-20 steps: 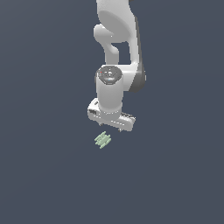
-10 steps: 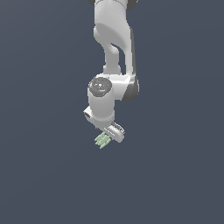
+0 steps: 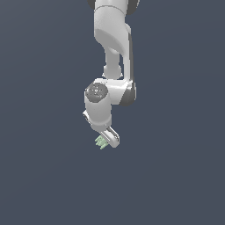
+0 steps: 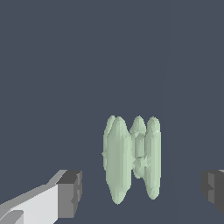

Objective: Pick up the object and move it to a goal position.

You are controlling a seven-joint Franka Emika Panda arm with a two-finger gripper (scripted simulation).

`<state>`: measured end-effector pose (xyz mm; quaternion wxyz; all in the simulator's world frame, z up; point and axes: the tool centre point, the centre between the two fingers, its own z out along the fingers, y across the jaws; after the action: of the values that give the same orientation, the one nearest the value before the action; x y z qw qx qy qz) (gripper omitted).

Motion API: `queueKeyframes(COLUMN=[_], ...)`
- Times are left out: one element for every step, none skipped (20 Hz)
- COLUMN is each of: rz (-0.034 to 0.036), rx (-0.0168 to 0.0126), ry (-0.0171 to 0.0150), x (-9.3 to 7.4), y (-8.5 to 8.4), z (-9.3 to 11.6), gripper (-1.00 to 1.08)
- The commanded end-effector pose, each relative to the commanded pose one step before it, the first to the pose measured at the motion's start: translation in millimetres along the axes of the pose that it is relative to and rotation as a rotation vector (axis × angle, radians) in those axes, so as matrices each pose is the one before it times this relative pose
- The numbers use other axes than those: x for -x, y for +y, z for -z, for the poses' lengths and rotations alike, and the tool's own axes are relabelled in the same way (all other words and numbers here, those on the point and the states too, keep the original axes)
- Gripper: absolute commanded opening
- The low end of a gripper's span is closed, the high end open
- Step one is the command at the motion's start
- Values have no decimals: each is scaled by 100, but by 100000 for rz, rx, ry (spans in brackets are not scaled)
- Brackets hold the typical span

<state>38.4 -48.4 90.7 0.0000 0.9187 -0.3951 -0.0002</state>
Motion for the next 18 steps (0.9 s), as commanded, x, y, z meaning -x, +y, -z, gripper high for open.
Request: queueKeyframes(rz=[-1371,-98,551,0,0,0,-69,-69,0,-98,-69,-69,-69,-69,0,-69,0,0], rx=[-16,2,28,0,0,0,-4,-3,0,-4,-2,-2,-2,-3,0,-5,0,0], ry=[30,0,-26,0,0,0,2,2,0,3,2,2,3,3,0,3,0,0], x=[-120,-12,50,2,7,12,-13,-8,29,-7,12,13,5,-5,15,-28,-11,-24], y=[33,8,-3,-2,-5,-8,23,21,-14,32,17,17,18,17,-18,12,-25,-28], z=[-113,-9,32,-41,-123,-204,-282,-362,-444,-518,-593,-608,-523,-437,-354,-264,-182,-96], gripper=[100,100,100,100,100,100,100,100,100,100,100,100,100,100,100,100,100,100])
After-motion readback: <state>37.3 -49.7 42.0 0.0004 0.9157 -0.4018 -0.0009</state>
